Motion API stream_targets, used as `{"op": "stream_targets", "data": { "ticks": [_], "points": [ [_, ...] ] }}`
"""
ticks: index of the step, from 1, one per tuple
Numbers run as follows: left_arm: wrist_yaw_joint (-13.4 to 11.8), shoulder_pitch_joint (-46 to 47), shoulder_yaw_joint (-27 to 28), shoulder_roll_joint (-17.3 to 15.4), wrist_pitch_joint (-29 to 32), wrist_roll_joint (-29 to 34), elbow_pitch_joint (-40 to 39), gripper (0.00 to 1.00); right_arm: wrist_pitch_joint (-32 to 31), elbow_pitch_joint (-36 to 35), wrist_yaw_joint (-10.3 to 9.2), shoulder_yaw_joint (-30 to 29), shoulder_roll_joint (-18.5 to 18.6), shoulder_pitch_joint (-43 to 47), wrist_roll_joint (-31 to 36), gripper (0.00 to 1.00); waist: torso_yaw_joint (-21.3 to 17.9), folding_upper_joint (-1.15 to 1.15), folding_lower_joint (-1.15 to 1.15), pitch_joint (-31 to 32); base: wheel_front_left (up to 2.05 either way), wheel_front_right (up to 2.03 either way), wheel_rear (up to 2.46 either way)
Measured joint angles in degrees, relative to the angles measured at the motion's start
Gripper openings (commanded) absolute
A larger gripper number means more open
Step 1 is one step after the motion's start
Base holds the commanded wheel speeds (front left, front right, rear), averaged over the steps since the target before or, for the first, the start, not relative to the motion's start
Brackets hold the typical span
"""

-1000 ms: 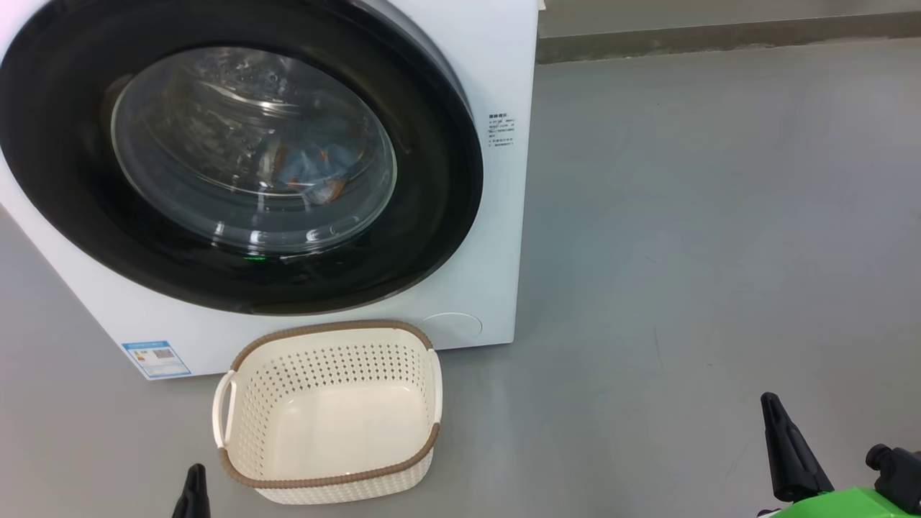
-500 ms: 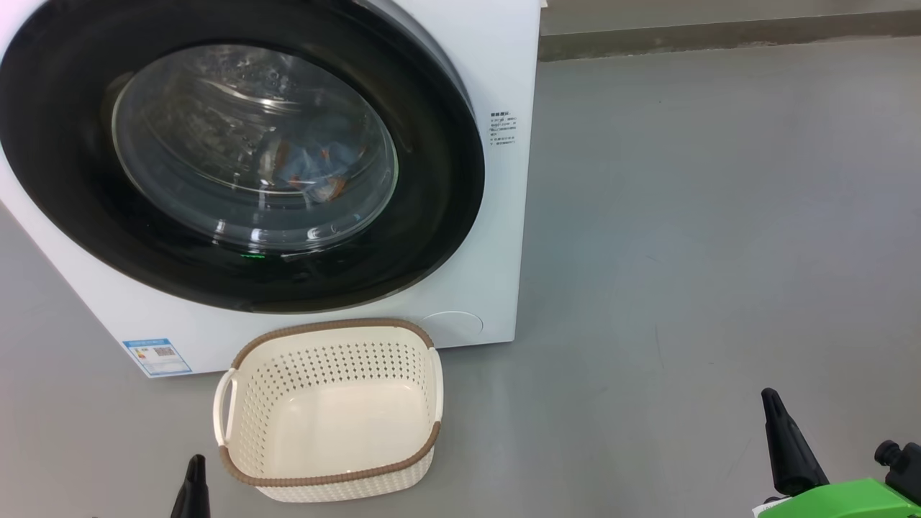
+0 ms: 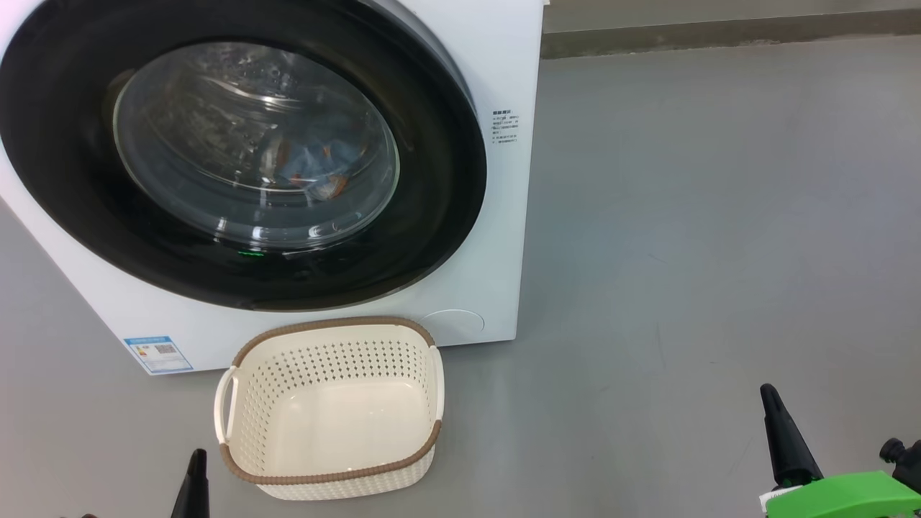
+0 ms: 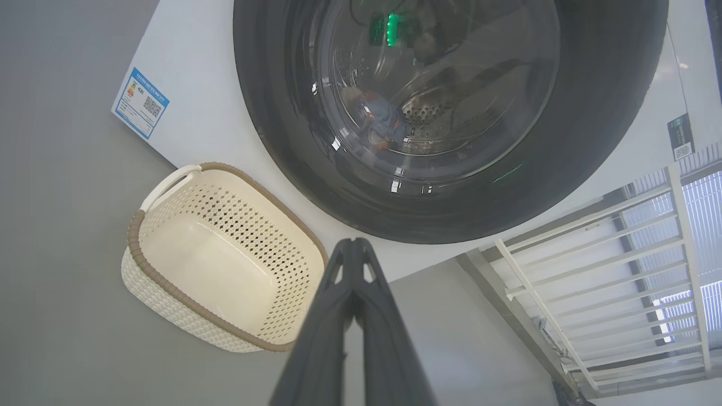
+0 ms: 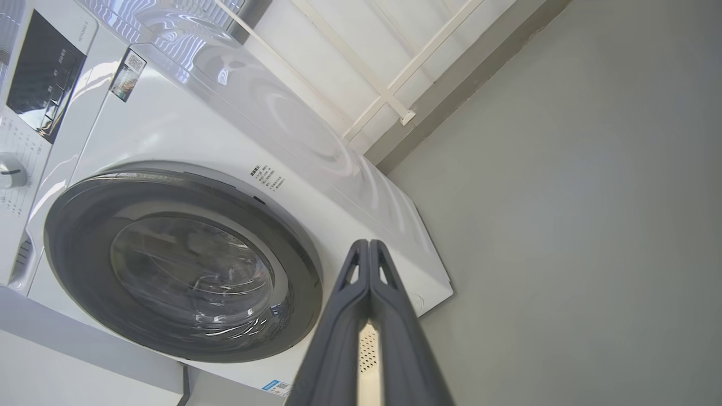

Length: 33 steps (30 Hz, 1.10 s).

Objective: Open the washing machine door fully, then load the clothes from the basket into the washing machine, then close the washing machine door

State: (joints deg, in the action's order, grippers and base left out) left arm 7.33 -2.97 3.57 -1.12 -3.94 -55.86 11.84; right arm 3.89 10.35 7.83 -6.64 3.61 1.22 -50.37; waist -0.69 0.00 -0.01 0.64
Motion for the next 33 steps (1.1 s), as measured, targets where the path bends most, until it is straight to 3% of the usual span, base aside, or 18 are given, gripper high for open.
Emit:
{"op": "stream_targets", "data": {
  "ticks": [33],
  "points": [
    [0.00, 3.42, 0.53, -0.24, 5.56, -20.05, 1.87, 0.00, -5.80, 2.75, -0.02, -0.76, -0.44, -2.61, -22.71, 0.00, 0.39, 0.00, 0.00, -0.46, 0.00, 0.00, 0.00]
  ]
}}
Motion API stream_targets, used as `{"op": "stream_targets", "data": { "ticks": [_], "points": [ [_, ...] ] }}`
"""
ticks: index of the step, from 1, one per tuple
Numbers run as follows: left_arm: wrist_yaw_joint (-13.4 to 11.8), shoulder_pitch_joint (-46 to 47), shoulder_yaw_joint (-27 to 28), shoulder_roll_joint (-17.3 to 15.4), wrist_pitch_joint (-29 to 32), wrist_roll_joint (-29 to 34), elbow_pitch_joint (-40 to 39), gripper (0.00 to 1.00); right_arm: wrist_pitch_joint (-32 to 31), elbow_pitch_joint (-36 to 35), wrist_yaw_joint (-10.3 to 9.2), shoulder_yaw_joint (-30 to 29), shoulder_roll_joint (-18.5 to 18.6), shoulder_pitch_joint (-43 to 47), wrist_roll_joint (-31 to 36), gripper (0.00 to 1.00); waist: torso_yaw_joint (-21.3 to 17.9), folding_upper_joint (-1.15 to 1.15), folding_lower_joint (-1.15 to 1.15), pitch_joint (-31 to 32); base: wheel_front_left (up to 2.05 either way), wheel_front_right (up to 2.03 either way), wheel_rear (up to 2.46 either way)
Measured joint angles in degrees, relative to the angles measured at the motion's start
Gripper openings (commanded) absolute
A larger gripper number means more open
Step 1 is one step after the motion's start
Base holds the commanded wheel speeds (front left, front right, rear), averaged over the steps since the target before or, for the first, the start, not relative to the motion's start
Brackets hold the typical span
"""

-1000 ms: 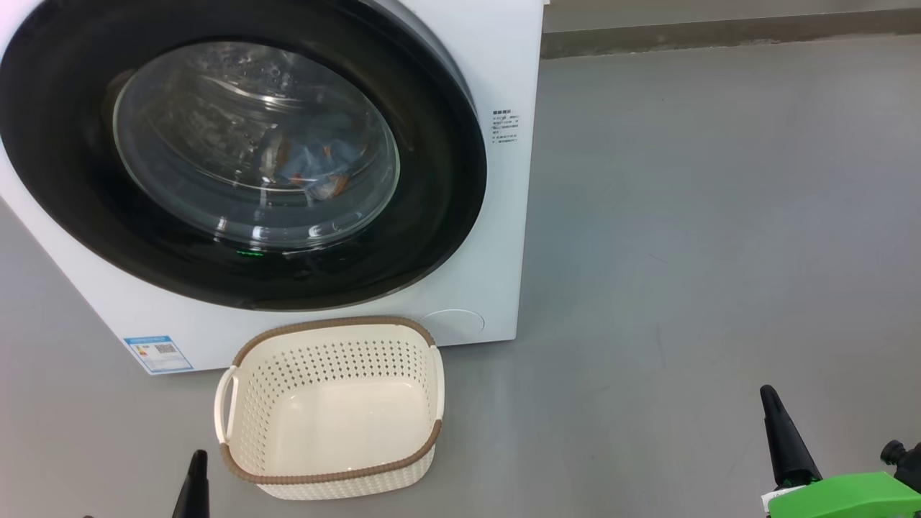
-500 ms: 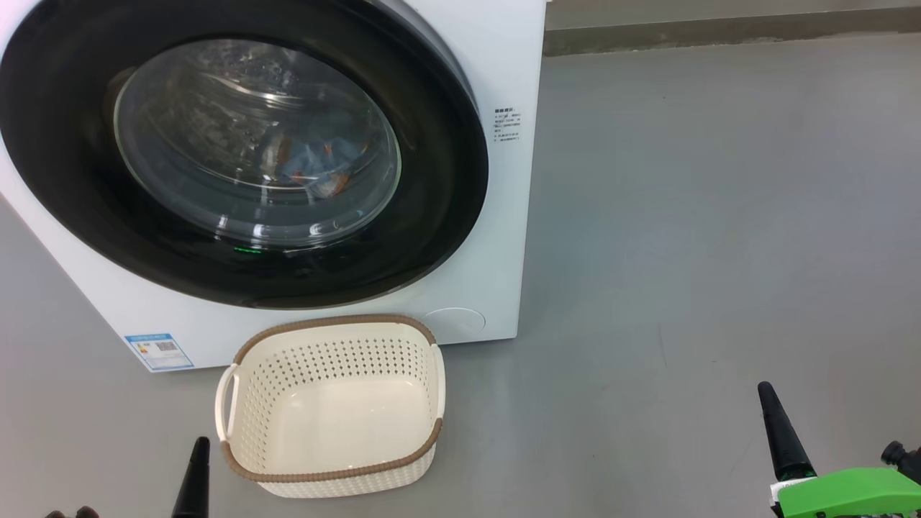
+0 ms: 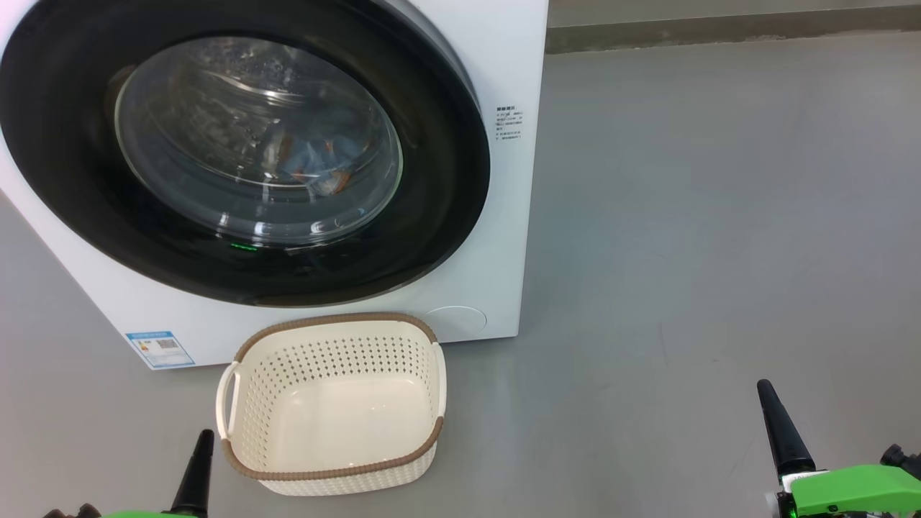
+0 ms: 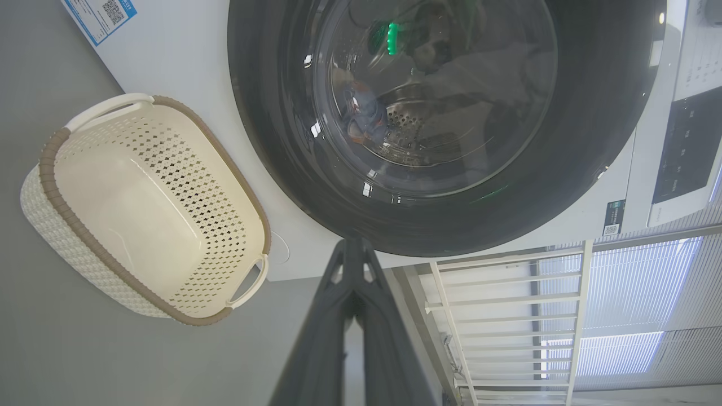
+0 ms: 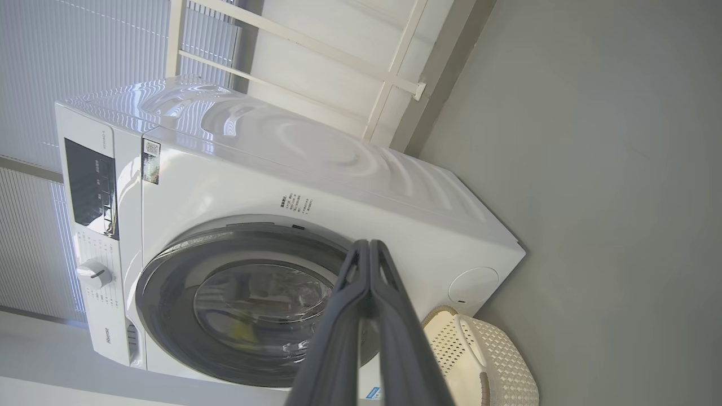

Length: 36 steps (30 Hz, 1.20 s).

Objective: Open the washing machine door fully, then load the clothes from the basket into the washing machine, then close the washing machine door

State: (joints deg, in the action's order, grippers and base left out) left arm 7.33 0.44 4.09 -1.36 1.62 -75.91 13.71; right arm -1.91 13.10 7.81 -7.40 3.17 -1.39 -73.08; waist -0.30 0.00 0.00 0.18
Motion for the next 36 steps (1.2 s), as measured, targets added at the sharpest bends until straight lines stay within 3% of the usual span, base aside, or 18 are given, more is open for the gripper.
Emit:
{"op": "stream_targets", "data": {
  "ticks": [26, 36],
  "points": [
    [0.00, 3.01, 0.35, -0.29, 4.38, -15.28, 1.40, 0.00, -4.13, 2.14, -0.41, -0.49, -0.48, -2.32, -17.62, 0.00, 0.30, 0.00, 0.00, -0.35, 0.00, 0.00, 0.00],
    [0.00, 3.39, 0.40, -0.52, 4.50, -15.84, 1.44, 0.00, -4.14, 2.31, -0.41, -0.52, -0.51, -2.42, -18.38, 0.00, 0.30, 0.00, 0.00, -0.36, 0.00, 0.00, 0.00]
  ]
}}
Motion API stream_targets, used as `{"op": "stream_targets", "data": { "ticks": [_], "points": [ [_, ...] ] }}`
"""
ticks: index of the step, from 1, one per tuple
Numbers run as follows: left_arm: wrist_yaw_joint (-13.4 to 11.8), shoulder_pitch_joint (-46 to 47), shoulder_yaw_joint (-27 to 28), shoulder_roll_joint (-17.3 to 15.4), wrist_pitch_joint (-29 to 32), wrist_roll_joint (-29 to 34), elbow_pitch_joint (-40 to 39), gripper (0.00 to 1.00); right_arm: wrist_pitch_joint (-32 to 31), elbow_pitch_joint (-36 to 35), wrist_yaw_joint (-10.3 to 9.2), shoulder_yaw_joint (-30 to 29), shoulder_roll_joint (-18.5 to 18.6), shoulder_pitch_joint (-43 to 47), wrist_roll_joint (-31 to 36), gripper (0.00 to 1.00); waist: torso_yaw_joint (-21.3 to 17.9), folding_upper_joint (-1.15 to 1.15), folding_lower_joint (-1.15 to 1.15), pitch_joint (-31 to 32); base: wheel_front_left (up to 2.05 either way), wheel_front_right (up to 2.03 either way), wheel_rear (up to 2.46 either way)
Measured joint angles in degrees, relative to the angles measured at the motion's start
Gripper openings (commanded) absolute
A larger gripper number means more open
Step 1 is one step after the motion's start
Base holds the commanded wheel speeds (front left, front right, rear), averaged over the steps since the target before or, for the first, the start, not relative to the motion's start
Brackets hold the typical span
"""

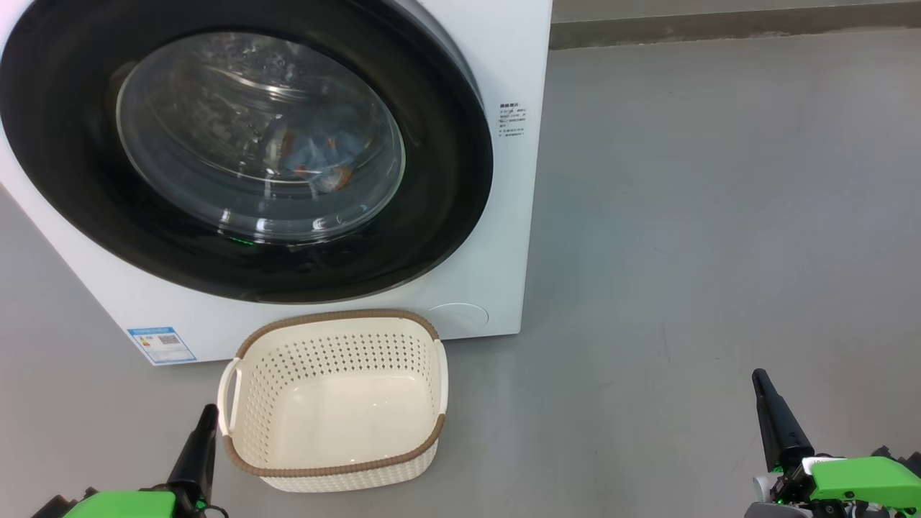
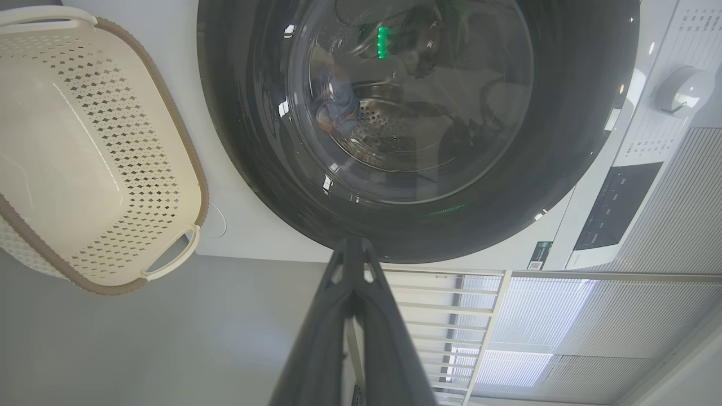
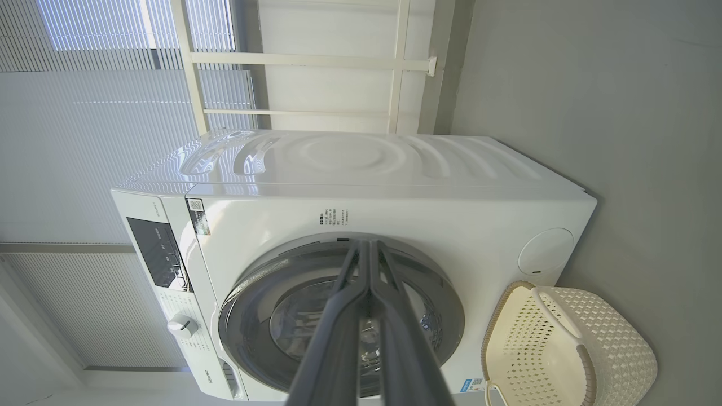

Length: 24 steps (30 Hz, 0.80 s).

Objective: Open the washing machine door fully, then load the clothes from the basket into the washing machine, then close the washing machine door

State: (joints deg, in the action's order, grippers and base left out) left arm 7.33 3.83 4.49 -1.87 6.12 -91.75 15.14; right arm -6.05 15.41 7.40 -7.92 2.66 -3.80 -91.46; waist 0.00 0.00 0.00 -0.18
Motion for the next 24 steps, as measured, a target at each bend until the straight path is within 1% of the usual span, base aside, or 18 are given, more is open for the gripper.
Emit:
{"op": "stream_targets", "data": {
  "ticks": [24],
  "points": [
    [0.00, 0.00, 0.02, 0.00, 0.01, 0.00, 0.00, 0.00, 0.00, 0.01, 0.00, 0.00, -0.01, 0.00, -0.01, 0.00, 0.00, 0.00, 0.00, 0.00, 0.00, 0.00, 0.00]
  ]
}}
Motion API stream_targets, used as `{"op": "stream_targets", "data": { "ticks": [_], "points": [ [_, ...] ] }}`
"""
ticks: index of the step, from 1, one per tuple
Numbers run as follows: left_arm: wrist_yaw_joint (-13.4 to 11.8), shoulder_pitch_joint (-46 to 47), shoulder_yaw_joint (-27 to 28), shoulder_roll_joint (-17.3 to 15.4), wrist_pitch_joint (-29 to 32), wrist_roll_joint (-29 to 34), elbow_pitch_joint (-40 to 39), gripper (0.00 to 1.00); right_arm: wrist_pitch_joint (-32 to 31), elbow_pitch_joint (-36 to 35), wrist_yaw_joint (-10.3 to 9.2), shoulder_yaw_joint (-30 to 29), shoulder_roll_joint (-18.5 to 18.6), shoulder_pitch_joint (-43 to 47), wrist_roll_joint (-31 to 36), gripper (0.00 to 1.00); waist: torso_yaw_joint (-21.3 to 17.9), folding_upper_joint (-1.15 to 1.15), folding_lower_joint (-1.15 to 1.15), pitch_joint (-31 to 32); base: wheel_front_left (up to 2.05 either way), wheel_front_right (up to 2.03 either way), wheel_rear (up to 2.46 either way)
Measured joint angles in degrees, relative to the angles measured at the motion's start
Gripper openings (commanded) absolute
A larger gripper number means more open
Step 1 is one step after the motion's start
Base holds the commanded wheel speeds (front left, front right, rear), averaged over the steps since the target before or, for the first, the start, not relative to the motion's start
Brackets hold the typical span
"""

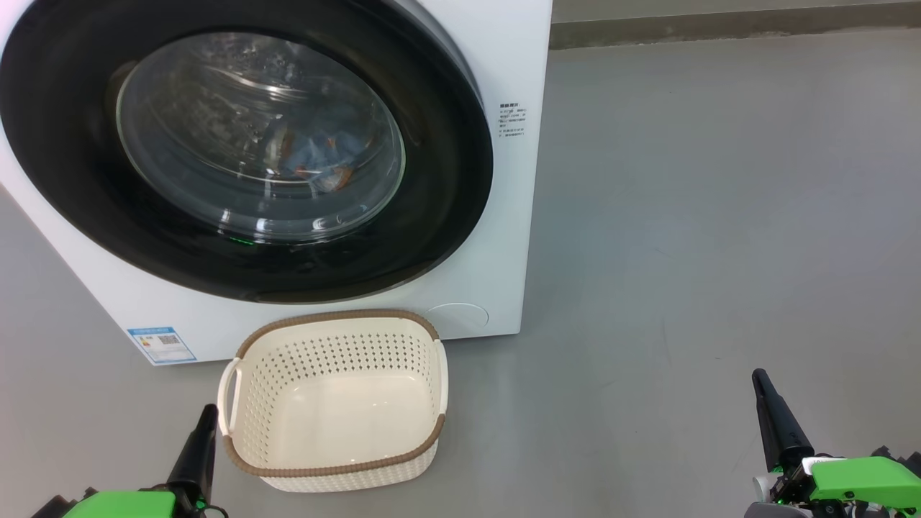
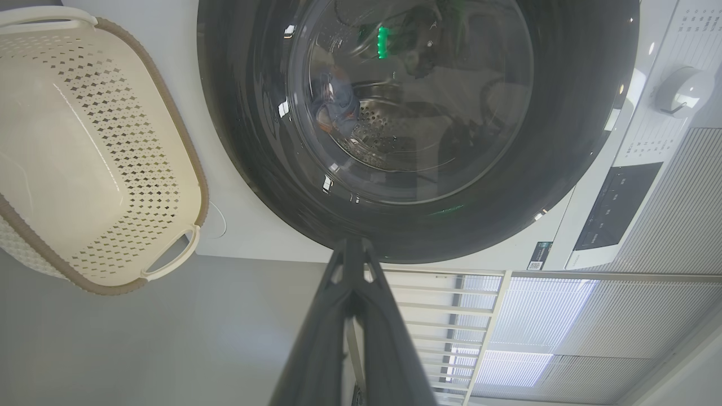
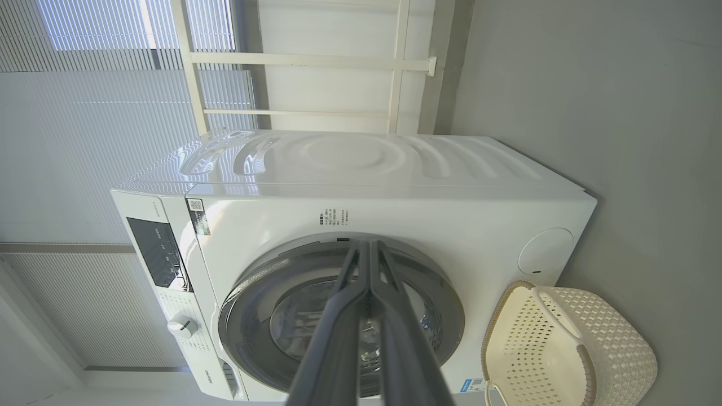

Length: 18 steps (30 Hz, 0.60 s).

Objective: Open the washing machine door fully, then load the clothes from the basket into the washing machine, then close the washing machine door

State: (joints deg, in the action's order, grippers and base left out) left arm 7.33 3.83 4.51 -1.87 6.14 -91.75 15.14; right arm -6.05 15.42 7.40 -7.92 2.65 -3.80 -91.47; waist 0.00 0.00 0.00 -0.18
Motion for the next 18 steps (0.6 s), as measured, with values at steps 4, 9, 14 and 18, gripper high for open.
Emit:
{"op": "stream_targets", "data": {
  "ticks": [4, 9, 14, 18],
  "points": [
    [0.00, 0.00, 0.00, 0.00, 0.00, 0.00, 0.00, 0.00, 0.00, 0.00, 0.00, 0.00, 0.00, 0.00, 0.00, 0.00, 0.00, 0.00, 0.00, 0.00, 0.00, 0.00, 0.00],
    [0.00, 0.00, 0.01, 0.00, 0.00, 0.00, 0.00, 0.00, 0.00, 0.00, 0.00, 0.00, 0.00, 0.00, 0.00, 0.00, 0.00, 0.00, 0.00, 0.00, 0.00, 0.00, 0.00],
    [0.00, 0.00, 0.02, 0.00, 0.00, 0.00, 0.00, 0.00, 0.00, 0.00, 0.00, 0.00, 0.00, -0.01, 0.00, 0.00, 0.00, 0.00, 0.00, 0.00, 0.00, 0.00, 0.00],
    [0.00, 0.00, 0.02, 0.00, 0.00, 0.00, 0.00, 0.00, 0.00, 0.00, 0.00, 0.00, 0.00, -0.01, 0.01, 0.00, 0.00, 0.00, 0.00, 0.00, 0.00, 0.00, 0.00]
  ]
}}
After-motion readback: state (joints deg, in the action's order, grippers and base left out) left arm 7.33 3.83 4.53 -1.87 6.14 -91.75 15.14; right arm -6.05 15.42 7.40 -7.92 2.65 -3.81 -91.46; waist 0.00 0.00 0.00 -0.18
